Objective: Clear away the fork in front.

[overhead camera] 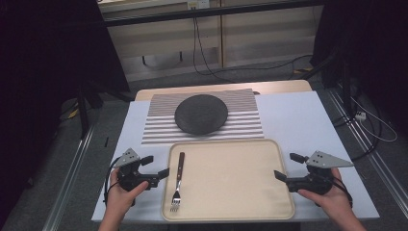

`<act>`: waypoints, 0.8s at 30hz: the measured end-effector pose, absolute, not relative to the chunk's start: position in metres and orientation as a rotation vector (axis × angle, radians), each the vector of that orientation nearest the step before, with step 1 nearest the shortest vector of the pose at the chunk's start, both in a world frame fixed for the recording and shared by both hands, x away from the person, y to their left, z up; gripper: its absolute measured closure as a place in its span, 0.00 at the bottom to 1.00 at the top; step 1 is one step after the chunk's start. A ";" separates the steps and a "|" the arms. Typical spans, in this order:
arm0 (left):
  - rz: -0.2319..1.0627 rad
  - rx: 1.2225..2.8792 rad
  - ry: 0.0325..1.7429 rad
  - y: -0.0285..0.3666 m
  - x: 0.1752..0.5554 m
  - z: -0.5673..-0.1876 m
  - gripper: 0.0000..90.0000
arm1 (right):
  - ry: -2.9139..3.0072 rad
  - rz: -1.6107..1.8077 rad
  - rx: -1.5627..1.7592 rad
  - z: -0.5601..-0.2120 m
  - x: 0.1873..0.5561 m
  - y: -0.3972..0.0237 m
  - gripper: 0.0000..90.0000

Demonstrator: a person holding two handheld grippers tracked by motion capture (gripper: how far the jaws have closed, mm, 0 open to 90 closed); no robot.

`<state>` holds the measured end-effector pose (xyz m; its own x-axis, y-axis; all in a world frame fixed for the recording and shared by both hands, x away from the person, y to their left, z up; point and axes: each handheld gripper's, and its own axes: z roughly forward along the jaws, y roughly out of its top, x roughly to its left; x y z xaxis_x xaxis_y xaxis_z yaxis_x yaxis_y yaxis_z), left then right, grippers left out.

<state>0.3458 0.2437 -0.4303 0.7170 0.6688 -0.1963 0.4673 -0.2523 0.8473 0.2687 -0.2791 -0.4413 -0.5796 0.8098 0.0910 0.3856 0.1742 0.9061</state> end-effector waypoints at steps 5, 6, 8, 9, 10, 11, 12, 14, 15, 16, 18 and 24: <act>0.256 1.900 0.885 0.247 0.344 -0.431 0.11 | 2.040 1.372 1.139 -0.445 0.267 -0.285 0.15; 0.256 1.896 0.887 0.248 0.344 -0.431 0.11 | 2.038 1.374 1.141 -0.445 0.267 -0.285 0.15; 0.256 1.888 0.884 0.250 0.344 -0.432 0.11 | 2.031 1.373 1.144 -0.447 0.265 -0.288 0.15; 0.256 1.888 0.884 0.250 0.344 -0.432 0.11 | 2.031 1.373 1.144 -0.447 0.265 -0.288 0.15; 0.261 1.889 0.882 0.251 0.343 -0.432 0.11 | 2.030 1.368 1.149 -0.448 0.265 -0.289 0.15; 0.261 1.889 0.882 0.251 0.343 -0.432 0.11 | 2.030 1.368 1.149 -0.448 0.265 -0.289 0.15; 0.260 1.889 0.881 0.253 0.343 -0.433 0.11 | 2.034 1.368 1.148 -0.450 0.264 -0.289 0.15; 0.263 1.888 0.881 0.254 0.342 -0.433 0.11 | 2.043 1.364 1.143 -0.451 0.264 -0.289 0.15; 0.260 1.885 0.883 0.255 0.341 -0.433 0.11 | 2.043 1.364 1.142 -0.451 0.264 -0.289 0.15; 0.260 1.885 0.883 0.255 0.341 -0.433 0.11 | 2.043 1.364 1.142 -0.451 0.264 -0.289 0.15; 0.262 1.879 0.883 0.257 0.341 -0.433 0.11 | 2.036 1.367 1.144 -0.451 0.264 -0.291 0.15; 0.270 1.876 0.884 0.259 0.339 -0.433 0.10 | 2.024 1.374 1.148 -0.450 0.263 -0.294 0.15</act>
<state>0.3389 0.2594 -0.4328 0.7073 0.6800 -0.1932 0.4555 -0.2295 0.8601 0.2628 -0.2942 -0.4502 -0.5612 0.8224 0.0933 0.3903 0.1636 0.9060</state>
